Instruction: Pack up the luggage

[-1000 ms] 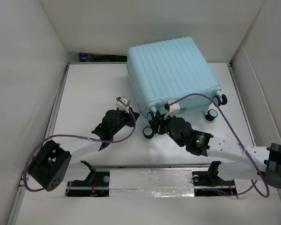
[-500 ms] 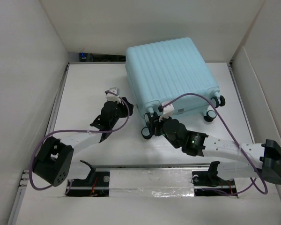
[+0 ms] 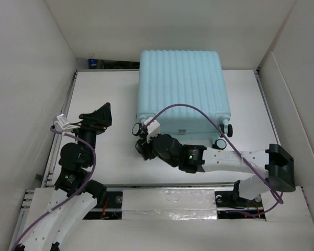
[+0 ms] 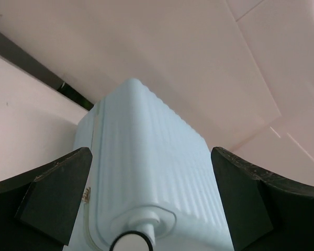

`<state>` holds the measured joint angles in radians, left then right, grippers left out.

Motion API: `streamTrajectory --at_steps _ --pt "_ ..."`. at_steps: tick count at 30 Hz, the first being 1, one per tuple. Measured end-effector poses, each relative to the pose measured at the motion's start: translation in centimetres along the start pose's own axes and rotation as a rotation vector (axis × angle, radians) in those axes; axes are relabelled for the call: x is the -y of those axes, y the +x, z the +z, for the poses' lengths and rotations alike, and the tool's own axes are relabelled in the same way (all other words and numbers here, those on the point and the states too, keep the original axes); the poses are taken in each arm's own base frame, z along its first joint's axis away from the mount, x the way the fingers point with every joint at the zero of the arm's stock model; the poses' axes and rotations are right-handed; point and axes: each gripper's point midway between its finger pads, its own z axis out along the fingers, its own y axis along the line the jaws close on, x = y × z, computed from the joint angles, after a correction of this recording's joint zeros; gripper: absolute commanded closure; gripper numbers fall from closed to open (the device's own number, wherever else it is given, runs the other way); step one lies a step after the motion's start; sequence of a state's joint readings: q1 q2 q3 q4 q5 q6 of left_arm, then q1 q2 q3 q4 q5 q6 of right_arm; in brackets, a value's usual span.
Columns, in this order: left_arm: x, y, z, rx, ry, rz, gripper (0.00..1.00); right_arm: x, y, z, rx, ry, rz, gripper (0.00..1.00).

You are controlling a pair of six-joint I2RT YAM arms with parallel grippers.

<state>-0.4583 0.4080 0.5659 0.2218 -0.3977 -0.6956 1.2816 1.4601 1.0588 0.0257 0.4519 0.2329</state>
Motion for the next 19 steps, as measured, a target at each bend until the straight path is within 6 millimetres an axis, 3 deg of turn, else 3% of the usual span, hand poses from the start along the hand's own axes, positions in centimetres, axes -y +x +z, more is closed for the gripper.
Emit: streamTrajectory --at_steps 1,2,4,7,11,13,16,19 --pt "0.2 -0.2 -0.2 -0.002 0.002 0.001 0.01 -0.7 -0.2 -0.1 0.0 -0.029 -0.001 0.0" --pt "0.8 -1.0 -0.7 -0.011 0.009 0.004 0.01 -3.0 -1.5 -0.7 0.025 -0.094 -0.012 0.0" --pt "1.6 -1.7 -1.4 -0.032 0.019 0.014 0.01 -5.4 -3.7 -2.4 0.073 -0.171 -0.014 0.0" --pt "2.7 -2.5 -2.3 -0.073 0.036 0.046 0.01 -5.2 -7.5 -6.0 0.166 -0.211 0.006 0.0" --pt "3.8 -3.6 -3.6 -0.111 0.053 0.091 0.01 -0.4 -13.3 -12.8 0.343 -0.155 0.082 0.0" --pt "4.0 -4.2 -4.3 -0.116 0.061 0.114 0.01 2.7 -14.9 -16.6 0.415 -0.105 0.13 0.0" --pt "3.9 -4.7 -5.5 -0.114 0.078 0.14 0.01 7.4 -15.5 -21.2 0.488 -0.016 0.201 0.0" --pt "3.8 -4.9 -6.2 -0.118 0.096 0.159 0.01 11.0 -14.6 -24.1 0.526 0.063 0.261 0.0"
